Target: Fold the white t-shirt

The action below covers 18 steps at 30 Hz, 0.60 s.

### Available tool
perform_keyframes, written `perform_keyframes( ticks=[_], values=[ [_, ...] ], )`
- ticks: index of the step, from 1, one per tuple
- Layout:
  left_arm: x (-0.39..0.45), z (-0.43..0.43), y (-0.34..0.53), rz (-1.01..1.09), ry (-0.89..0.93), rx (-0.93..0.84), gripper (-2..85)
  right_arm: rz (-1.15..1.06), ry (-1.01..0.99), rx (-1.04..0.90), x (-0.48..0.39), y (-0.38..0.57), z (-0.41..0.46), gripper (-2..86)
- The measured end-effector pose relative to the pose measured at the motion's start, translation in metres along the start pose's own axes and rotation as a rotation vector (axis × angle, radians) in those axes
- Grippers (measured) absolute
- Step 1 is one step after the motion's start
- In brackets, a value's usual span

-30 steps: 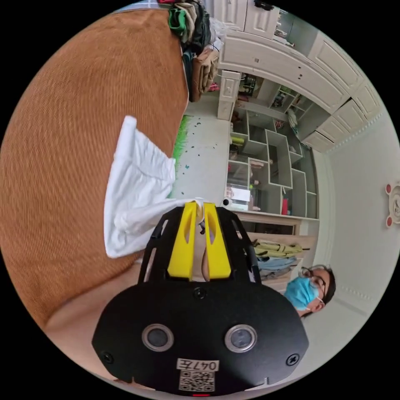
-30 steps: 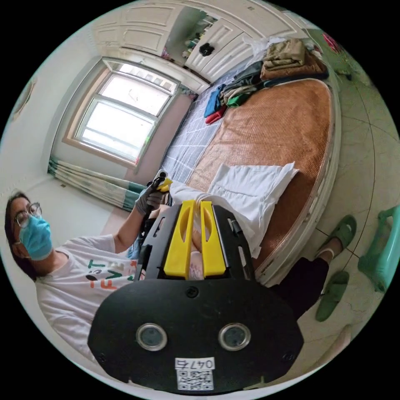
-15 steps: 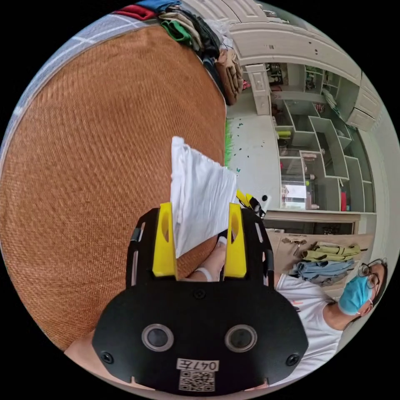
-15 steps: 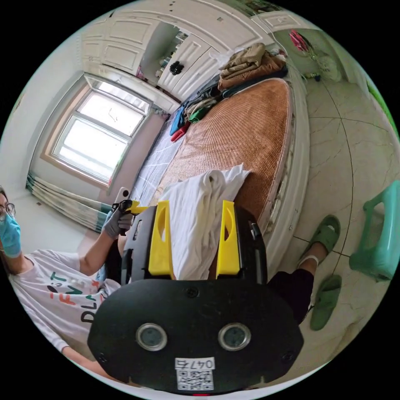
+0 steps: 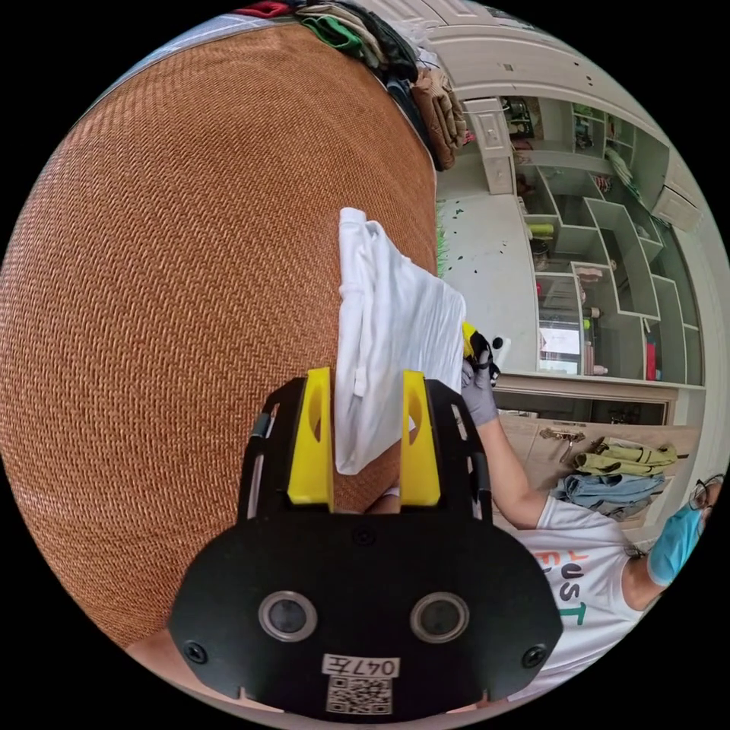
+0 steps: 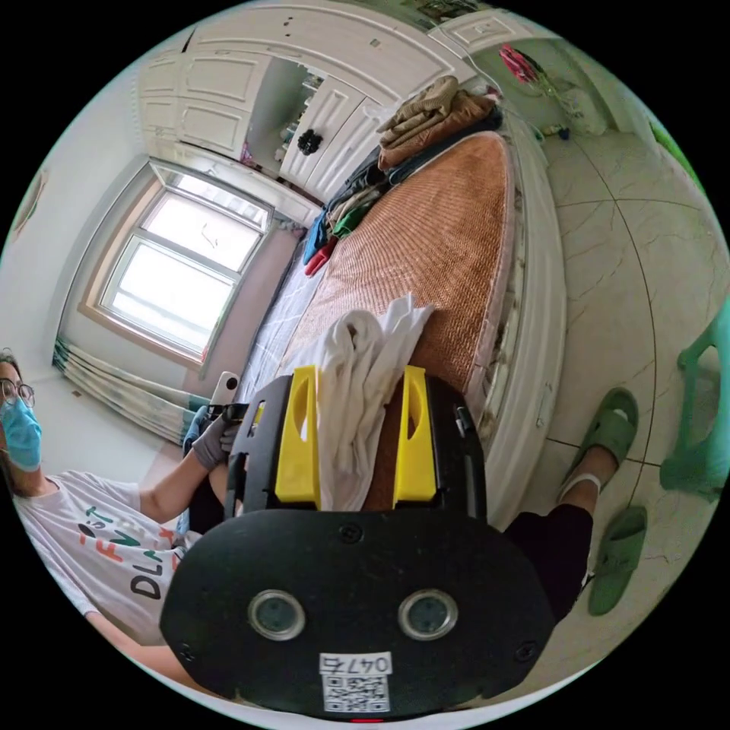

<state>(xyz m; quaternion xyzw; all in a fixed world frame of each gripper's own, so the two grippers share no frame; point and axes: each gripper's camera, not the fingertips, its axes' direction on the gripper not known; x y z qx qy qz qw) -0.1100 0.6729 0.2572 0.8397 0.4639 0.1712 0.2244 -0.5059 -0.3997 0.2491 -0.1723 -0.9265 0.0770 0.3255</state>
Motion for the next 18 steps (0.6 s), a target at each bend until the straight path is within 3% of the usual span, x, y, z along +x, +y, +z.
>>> perform_keyframes(
  ticks=[3,12,18],
  values=[
    [0.0,-0.017,0.0,-0.006,0.007,0.007,13.1,0.004,0.023,0.088,-0.003,0.0,-0.026,11.8],
    [-0.008,-0.082,-0.002,-0.041,0.047,-0.003,10.6,0.067,-0.105,0.011,-0.007,-0.033,-0.021,5.8],
    [0.014,-0.136,0.008,0.022,-0.043,0.017,0.9,0.046,-0.092,-0.012,-0.048,-0.047,-0.049,1.3]
  ],
)
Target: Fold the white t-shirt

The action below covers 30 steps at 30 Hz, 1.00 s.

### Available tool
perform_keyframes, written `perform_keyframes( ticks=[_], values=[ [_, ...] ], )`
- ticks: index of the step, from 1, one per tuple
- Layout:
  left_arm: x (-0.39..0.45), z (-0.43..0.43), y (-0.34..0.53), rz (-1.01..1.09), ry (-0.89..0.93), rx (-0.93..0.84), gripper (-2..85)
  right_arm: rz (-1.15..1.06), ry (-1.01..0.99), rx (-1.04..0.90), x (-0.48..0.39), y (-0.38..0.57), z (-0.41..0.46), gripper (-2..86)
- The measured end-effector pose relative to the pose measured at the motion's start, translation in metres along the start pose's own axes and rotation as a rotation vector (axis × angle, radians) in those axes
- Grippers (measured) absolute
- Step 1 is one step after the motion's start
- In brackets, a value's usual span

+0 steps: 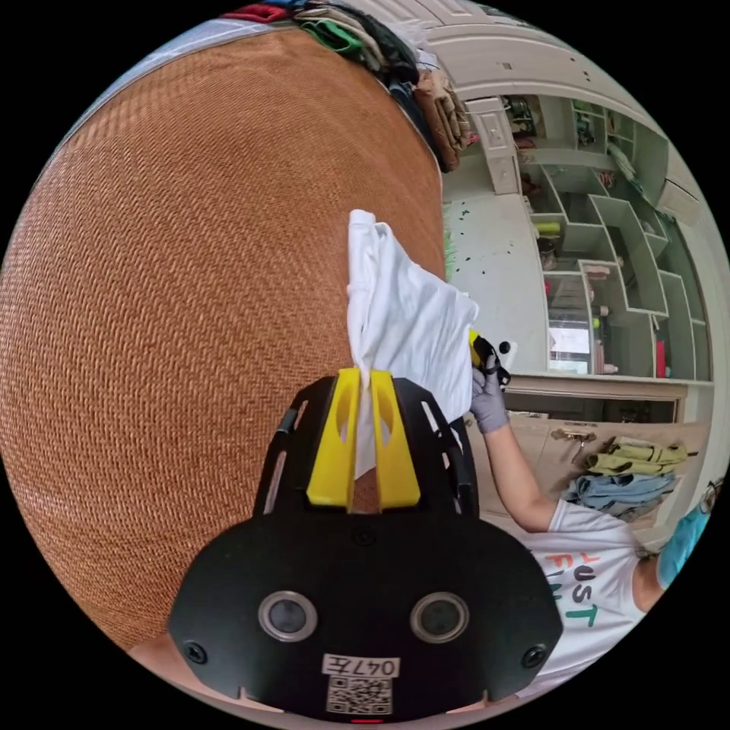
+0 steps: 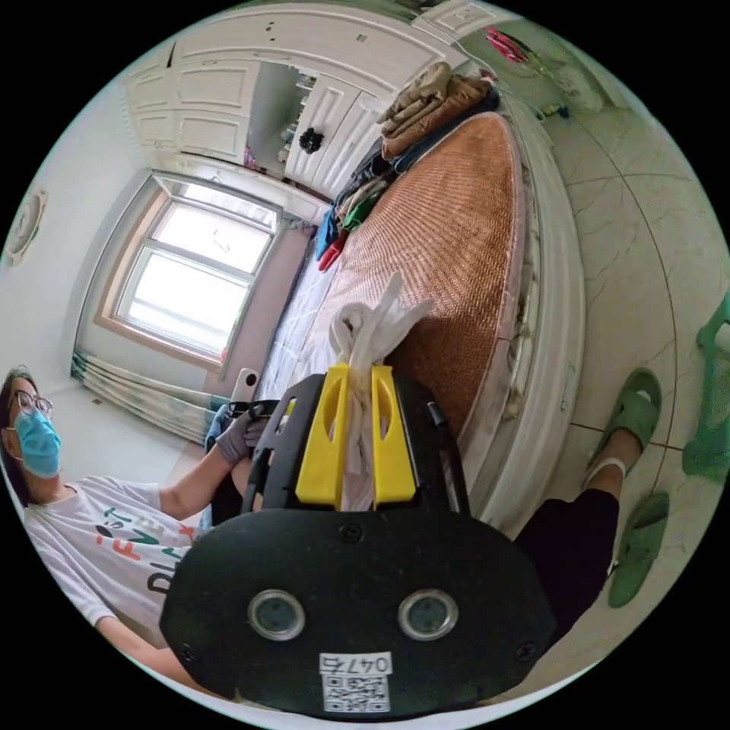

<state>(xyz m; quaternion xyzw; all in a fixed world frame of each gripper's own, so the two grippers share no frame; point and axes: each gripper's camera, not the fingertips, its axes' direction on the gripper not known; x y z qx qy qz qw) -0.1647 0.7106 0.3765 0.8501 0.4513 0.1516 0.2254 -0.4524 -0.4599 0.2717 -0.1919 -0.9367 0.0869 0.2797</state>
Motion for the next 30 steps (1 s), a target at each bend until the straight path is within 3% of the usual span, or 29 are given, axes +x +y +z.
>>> perform_keyframes(
  ticks=[4,11,15,19,24,30],
  values=[
    [0.041,-0.05,0.015,0.134,-0.105,0.027,-0.5,-0.116,0.15,-0.01,-0.071,-0.009,-0.025,0.9],
    [0.092,-0.152,0.08,0.24,0.015,0.098,-0.9,-0.423,0.349,-0.049,-0.23,-0.033,-0.061,0.7],
    [0.103,-0.229,0.126,0.256,0.127,0.183,-0.9,-0.504,0.354,-0.031,-0.3,-0.045,-0.08,0.6],
    [0.127,-0.356,0.203,0.324,0.158,0.315,-0.9,-0.599,0.291,-0.025,-0.39,-0.059,-0.091,0.6],
    [0.156,-0.541,0.345,0.385,0.046,0.484,-0.8,-0.79,0.128,-0.078,-0.516,-0.065,-0.066,0.6],
    [0.183,-0.77,0.608,0.265,-0.171,0.832,-0.8,-0.931,-0.292,-0.217,-0.682,-0.049,0.029,0.6]
  ],
)
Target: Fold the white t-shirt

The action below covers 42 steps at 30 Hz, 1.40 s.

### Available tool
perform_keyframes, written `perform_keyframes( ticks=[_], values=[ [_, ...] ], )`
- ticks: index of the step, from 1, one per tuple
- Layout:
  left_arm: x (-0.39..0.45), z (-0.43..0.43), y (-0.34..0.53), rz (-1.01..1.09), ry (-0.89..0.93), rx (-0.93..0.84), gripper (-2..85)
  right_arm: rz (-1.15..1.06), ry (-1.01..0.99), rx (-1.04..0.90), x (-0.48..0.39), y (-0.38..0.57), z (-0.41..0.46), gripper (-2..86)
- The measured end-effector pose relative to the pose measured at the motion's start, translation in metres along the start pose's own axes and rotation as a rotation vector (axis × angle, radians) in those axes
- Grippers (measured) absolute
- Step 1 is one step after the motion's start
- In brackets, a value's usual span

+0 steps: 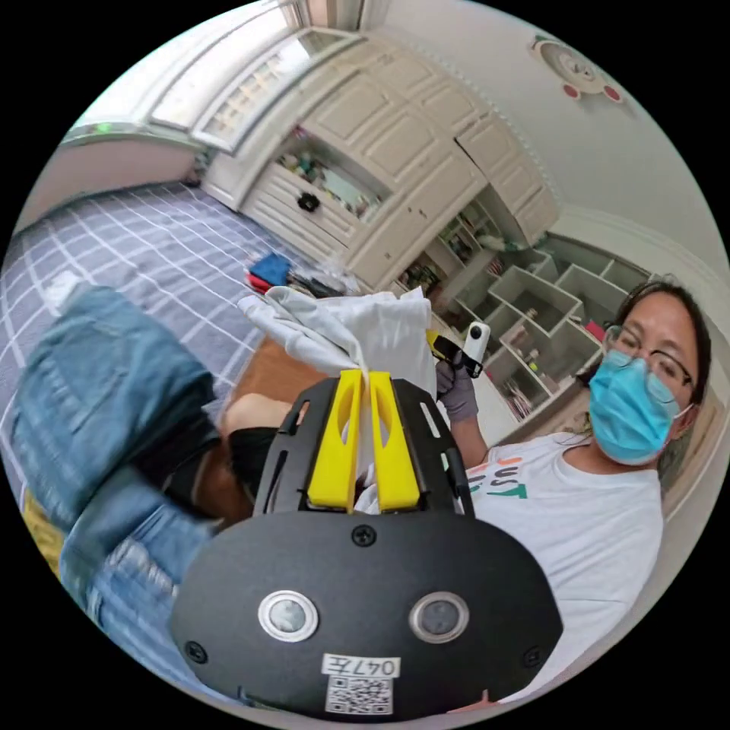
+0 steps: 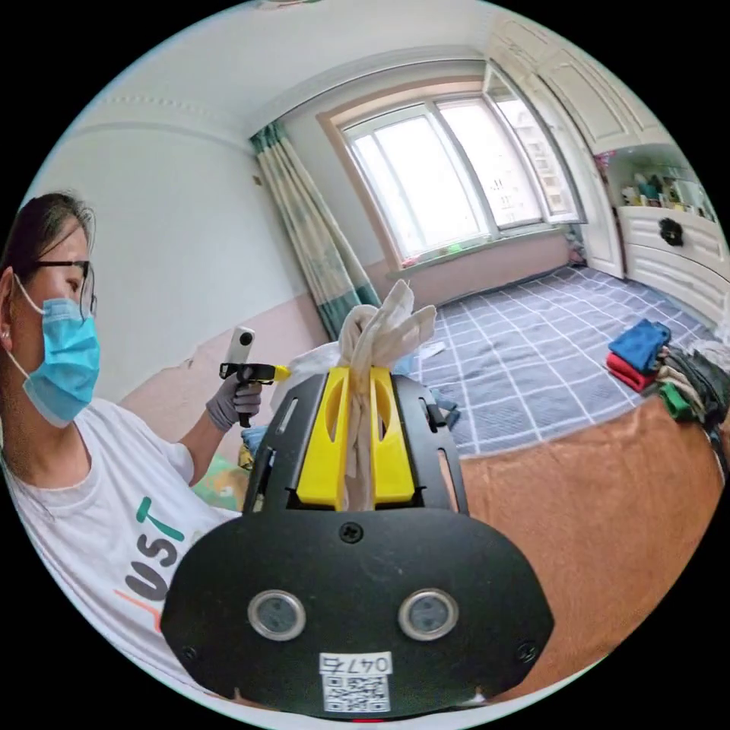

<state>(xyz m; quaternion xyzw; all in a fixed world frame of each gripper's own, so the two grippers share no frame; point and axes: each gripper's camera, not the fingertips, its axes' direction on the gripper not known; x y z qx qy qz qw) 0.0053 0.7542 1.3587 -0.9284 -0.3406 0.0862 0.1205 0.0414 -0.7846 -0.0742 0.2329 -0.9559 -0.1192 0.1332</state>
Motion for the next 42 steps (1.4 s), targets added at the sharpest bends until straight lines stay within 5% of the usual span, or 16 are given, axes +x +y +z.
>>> perform_keyframes(
  ticks=[5,9,14,17,23,30,37,42],
  values=[
    [0.052,-0.253,0.046,-0.137,-0.37,0.197,-0.3,-0.067,-0.312,-0.076,-0.078,-0.085,0.135,0.7],
    [0.024,-0.348,0.088,-0.336,-0.51,0.243,2.2,0.03,-0.443,-0.183,-0.104,-0.086,0.224,1.5],
    [-0.074,-0.427,0.185,-0.703,-0.755,0.282,13.7,0.17,-0.348,-0.442,-0.08,-0.009,0.314,7.9],
    [-0.048,-0.437,0.167,-0.576,-0.82,0.332,12.6,0.246,-0.334,-0.315,-0.033,-0.006,0.261,6.5],
    [-0.061,-0.394,0.052,-0.371,-0.784,0.152,9.5,0.089,-0.233,-0.135,-0.003,-0.06,0.144,-0.7],
    [-0.142,-0.358,0.049,-0.484,-0.523,0.275,4.4,-0.004,-0.226,-0.18,-0.007,-0.021,0.114,-1.3],
    [-0.183,-0.305,0.107,-0.751,-0.648,0.145,-0.8,0.117,-0.142,-0.185,0.037,0.02,0.086,-1.3],
    [-0.137,-0.288,0.11,-0.691,-0.684,0.247,-1.0,0.167,-0.132,-0.159,0.066,0.038,0.059,-1.3]
  ],
)
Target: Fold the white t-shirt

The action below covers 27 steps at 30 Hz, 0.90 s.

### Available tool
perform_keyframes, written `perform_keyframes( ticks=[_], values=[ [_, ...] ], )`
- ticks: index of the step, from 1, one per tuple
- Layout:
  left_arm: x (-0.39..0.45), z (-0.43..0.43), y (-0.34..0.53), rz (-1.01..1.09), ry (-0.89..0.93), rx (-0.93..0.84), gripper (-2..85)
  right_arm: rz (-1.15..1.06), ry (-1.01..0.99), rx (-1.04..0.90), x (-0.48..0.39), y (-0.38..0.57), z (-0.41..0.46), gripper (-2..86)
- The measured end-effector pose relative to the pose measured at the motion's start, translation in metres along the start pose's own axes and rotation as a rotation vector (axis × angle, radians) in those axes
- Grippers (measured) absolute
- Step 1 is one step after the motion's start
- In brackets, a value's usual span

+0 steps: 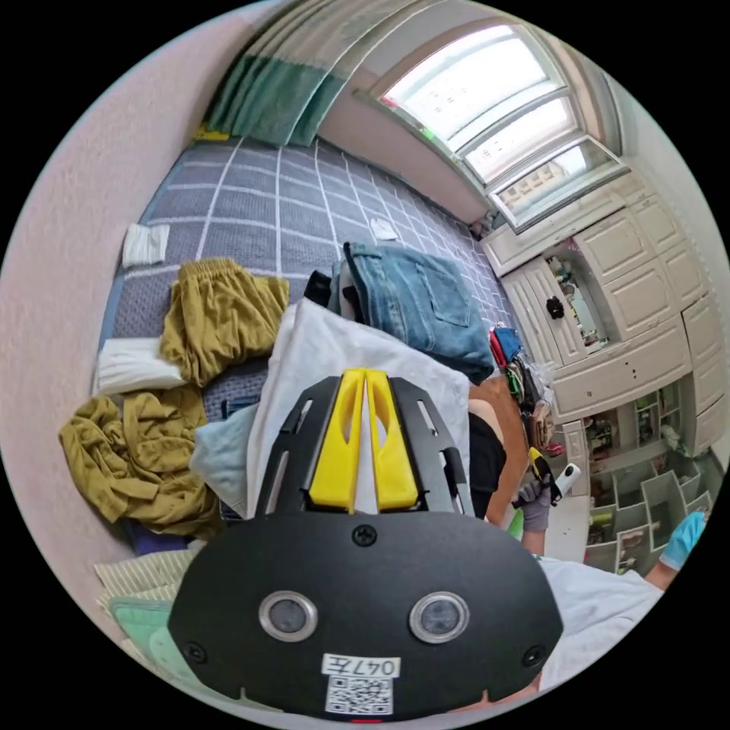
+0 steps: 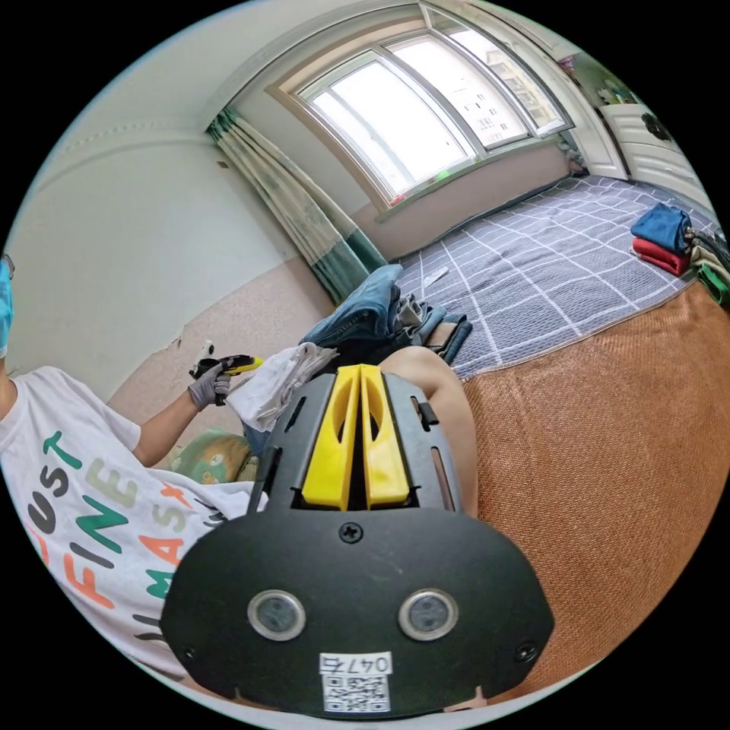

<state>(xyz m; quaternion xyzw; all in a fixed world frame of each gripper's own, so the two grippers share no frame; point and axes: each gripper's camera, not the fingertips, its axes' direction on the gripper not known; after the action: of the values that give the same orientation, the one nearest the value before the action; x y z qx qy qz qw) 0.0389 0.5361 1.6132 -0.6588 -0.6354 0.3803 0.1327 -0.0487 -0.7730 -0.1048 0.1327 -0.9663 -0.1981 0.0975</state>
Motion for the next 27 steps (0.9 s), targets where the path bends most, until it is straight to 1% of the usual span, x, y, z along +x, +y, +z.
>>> perform_keyframes(
  ticks=[3,5,6,8,9,10,11,12,14,15,17,18,19,20,21,22,24,26,27],
  values=[
    [0.057,-0.027,0.017,0.102,-0.024,0.111,-1.0,0.01,0.007,-0.004,0.02,0.021,-0.013,-1.3],
    [0.125,-0.042,0.035,0.255,-0.016,0.212,-1.0,0.023,0.011,0.041,0.035,0.044,-0.03,-1.3],
    [0.145,-0.043,0.04,0.301,-0.025,0.23,-1.0,0.023,0.019,0.05,0.037,0.049,-0.034,-1.3],
    [0.232,-0.029,0.066,0.5,-0.092,0.263,-1.0,0.045,0.12,0.024,0.042,0.066,-0.043,-1.2],
    [0.253,-0.021,0.075,0.55,-0.111,0.264,-1.0,0.055,0.147,0.012,0.043,0.07,-0.044,-1.2],
    [0.295,-0.003,0.093,0.639,-0.135,0.266,-1.0,0.078,0.189,0.003,0.045,0.079,-0.048,-1.2],
    [0.332,0.017,0.114,0.716,-0.129,0.269,-1.0,0.105,0.207,0.014,0.048,0.089,-0.052,-1.2],
    [0.35,0.028,0.124,0.753,-0.115,0.265,-1.0,0.119,0.21,0.021,0.05,0.094,-0.054,-1.2],
    [0.417,0.079,0.164,0.883,-0.007,0.207,-1.0,0.168,0.249,0.041,0.055,0.115,-0.061,-1.2],
    [0.434,0.095,0.174,0.917,0.027,0.175,-1.0,0.175,0.273,0.044,0.055,0.12,-0.063,-1.2],
    [0.501,0.159,0.217,1.067,0.089,0.042,-1.0,0.192,0.412,0.04,0.052,0.139,-0.069,-1.1],
    [0.518,0.175,0.232,1.115,0.087,0.025,-1.0,0.194,0.452,0.036,0.051,0.143,-0.07,-1.0],
    [0.551,0.205,0.262,1.21,0.086,0.002,-1.0,0.194,0.531,0.028,0.047,0.152,-0.072,-0.7],
    [0.579,0.233,0.292,1.283,0.114,-0.01,-1.0,0.202,0.602,0.023,0.045,0.16,-0.074,-0.5],
    [0.593,0.246,0.307,1.31,0.142,-0.014,-1.0,0.208,0.633,0.022,0.044,0.164,-0.075,-0.3],
    [0.617,0.274,0.334,1.355,0.214,-0.032,-1.0,0.218,0.679,0.02,0.043,0.173,-0.076,-0.1],
    [0.655,0.316,0.37,1.402,0.315,-0.088,-1.0,0.232,0.706,0.003,0.045,0.183,-0.074,0.0],
    [0.704,0.374,0.419,1.469,0.434,-0.179,-1.0,0.279,0.683,-0.04,0.054,0.194,-0.07,-0.2],
    [0.715,0.387,0.432,1.487,0.459,-0.196,-1.0,0.29,0.677,-0.051,0.056,0.196,-0.068,-0.3]
  ],
)
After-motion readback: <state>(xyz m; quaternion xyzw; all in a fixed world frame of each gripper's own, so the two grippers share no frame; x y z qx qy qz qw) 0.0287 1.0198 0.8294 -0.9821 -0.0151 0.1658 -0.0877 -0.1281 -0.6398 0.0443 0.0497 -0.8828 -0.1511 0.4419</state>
